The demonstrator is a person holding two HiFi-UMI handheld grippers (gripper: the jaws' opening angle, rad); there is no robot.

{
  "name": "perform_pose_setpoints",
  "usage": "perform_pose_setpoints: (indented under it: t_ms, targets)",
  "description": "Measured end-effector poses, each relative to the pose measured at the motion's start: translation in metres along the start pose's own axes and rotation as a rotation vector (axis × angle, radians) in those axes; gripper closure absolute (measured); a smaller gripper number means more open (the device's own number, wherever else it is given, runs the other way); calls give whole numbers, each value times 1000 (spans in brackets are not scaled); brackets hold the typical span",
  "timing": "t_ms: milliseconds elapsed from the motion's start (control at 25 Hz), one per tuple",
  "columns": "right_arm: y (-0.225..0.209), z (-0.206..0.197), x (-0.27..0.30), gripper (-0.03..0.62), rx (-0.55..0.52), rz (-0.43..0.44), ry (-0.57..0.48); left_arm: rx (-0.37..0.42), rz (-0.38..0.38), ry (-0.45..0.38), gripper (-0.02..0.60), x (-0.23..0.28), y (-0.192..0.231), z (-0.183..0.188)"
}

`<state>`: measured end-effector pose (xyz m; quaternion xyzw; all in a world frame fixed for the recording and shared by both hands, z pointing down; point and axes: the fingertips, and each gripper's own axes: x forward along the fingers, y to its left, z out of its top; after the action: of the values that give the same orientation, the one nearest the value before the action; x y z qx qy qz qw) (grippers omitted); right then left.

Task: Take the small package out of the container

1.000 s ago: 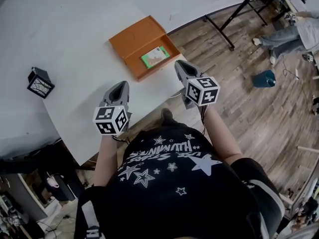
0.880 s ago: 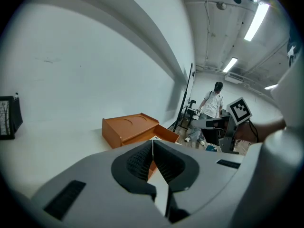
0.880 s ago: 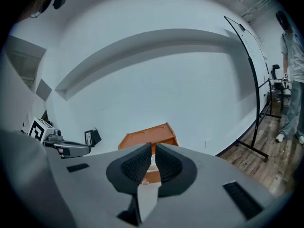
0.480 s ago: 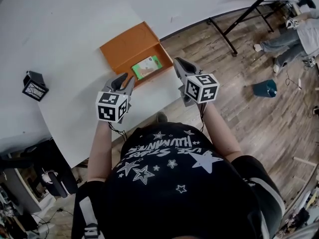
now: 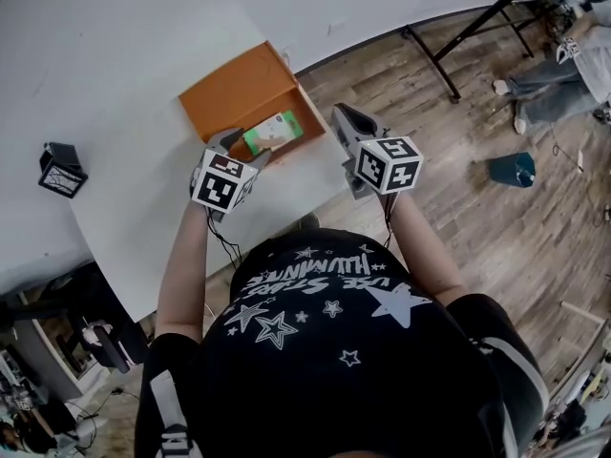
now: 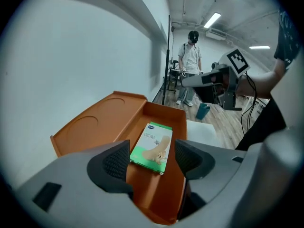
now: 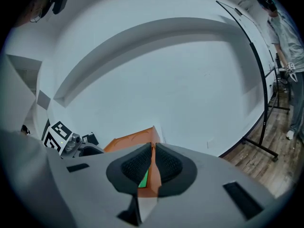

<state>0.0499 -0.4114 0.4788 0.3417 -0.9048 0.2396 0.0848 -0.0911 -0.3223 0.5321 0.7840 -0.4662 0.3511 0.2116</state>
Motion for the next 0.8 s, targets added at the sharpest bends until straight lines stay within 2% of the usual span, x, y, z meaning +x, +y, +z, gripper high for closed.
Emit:
perform_pose_setpoints:
  t_ms: [200, 360, 520, 640, 800]
  targets:
    - [-11, 0, 6, 540, 18, 10, 10, 31, -14, 110, 249, 17, -2, -10]
    - [-16, -1, 8, 540, 31, 15, 17, 74, 18, 173, 236, 25, 1, -14]
    - [-18, -2, 13, 540, 39, 26, 22, 169, 48, 233, 235, 34, 3, -14]
    - [-20, -4, 15, 540, 52, 27, 26, 228, 29, 290, 235, 40, 0, -16]
    - [-23, -5, 12, 540, 60, 25, 24, 264, 1, 338, 233, 47, -3, -19]
